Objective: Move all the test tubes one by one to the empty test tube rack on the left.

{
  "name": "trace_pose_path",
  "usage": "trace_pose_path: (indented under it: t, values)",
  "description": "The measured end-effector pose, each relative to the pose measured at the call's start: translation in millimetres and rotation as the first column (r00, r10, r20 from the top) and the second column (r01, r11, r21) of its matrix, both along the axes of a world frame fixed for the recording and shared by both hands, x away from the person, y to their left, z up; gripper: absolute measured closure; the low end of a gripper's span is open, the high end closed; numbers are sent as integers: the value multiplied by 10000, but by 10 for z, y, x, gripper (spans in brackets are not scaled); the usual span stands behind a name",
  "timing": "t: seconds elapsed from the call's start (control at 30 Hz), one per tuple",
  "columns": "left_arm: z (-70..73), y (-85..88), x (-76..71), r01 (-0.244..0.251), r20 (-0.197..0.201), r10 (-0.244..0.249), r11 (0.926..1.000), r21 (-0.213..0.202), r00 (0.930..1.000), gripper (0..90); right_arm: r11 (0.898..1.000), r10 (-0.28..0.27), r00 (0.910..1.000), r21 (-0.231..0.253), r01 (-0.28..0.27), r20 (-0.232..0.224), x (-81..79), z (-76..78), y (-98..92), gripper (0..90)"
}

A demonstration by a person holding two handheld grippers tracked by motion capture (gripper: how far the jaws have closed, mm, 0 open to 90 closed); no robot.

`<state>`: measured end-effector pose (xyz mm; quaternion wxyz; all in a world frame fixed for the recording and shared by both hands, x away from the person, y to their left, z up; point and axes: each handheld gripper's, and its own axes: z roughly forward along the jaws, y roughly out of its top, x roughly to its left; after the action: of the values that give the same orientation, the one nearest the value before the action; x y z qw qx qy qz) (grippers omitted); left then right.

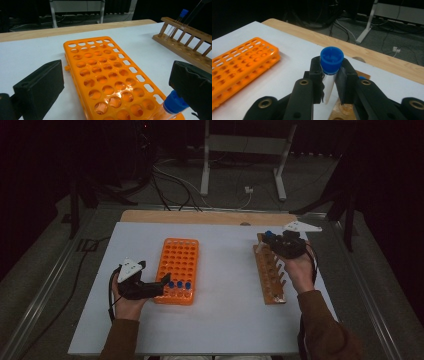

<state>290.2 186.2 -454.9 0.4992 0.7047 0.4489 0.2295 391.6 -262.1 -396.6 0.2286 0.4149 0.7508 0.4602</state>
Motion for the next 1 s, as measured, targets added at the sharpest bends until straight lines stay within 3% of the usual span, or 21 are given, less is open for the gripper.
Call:
trace_pose_path:
  t: [0.4, 1.0]
  values:
    - [29, -41, 6, 89, 31, -89, 9999, 131, 10000, 8, 9973, 716, 9970, -136, -721, -304, 13, -28, 304, 766]
    - [228, -197, 80, 445, 426, -459, 9985, 332, 9980, 9, 9864, 1633, 9859, -124, -1639, -367, -38, 46, 752, 766]
